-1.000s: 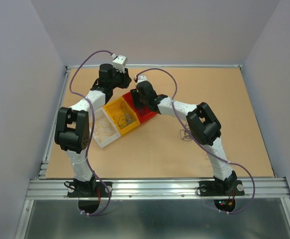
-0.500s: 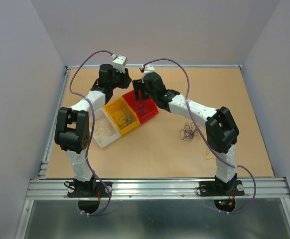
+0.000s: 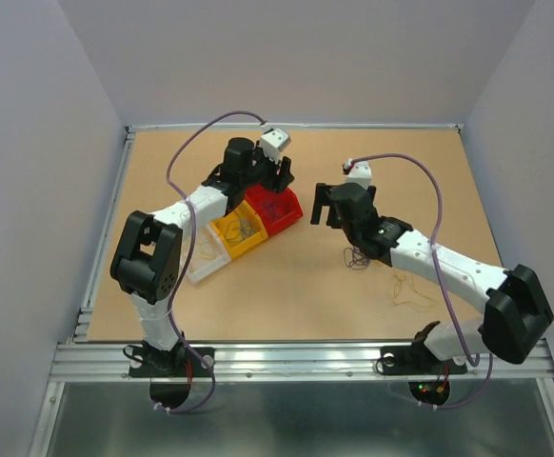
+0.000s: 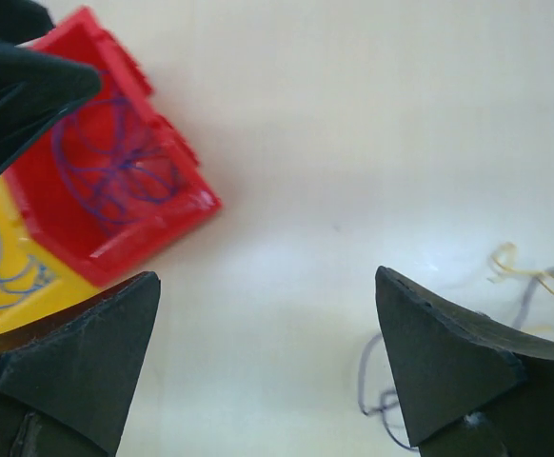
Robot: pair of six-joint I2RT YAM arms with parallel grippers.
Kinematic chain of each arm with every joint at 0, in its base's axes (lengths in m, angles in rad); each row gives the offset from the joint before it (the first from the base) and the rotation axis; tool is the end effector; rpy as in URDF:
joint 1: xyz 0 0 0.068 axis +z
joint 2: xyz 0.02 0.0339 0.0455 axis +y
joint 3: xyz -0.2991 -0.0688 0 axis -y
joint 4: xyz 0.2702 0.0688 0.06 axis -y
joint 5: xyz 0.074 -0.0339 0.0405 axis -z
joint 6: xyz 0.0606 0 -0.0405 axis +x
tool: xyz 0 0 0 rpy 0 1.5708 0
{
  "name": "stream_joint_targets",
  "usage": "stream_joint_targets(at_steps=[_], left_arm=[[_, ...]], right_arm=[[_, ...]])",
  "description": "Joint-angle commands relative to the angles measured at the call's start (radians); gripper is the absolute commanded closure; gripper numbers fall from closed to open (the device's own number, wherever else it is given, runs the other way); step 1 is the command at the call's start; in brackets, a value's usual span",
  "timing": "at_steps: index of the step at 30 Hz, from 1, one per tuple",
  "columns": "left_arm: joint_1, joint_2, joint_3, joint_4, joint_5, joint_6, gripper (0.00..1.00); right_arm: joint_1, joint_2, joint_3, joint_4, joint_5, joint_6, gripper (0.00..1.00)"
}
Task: Untangle the cables
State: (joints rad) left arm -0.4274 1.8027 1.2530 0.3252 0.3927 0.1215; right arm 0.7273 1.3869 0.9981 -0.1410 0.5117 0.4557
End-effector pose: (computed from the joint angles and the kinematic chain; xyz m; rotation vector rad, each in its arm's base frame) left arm 0.4247 -0.2189 0.2857 0.7591 1.6476 -0.5699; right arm 0.2793 0.2089 0.2966 0.0265 2.0331 0.2061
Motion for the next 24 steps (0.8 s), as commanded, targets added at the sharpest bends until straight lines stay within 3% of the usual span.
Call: stream_joint_targets(at_steps=[1, 8, 12, 17, 24], left_arm=[[-0.047, -0.095, -0.035, 0.040, -0.006, 0.075, 0.30], [-0.100, -0.149, -0.067, 0.023, 0.121, 0.167, 0.25], [-0.200, -0.161, -0.105, 0.014, 0.078, 0.239, 0.24], [-0.322, -0.180, -0.148, 0.011, 0.023, 0.316, 0.23], [-0.484, -0.119, -0.175, 0.023, -0.054, 0.346, 0.22]], right_arm=[[0.000, -0.104, -0.111, -0.086, 0.146, 0.110, 0.00], [-0.005, -0.296, -0.295, -0.146, 0.258, 0.204, 0.00], [-0.025, -0.445, -0.384, -0.149, 0.261, 0.219, 0.03], [-0.060, -0.519, -0.437, -0.180, 0.301, 0.308, 0.02], [-0.117, -0.546, -0.467, -0.198, 0.277, 0.380, 0.16]])
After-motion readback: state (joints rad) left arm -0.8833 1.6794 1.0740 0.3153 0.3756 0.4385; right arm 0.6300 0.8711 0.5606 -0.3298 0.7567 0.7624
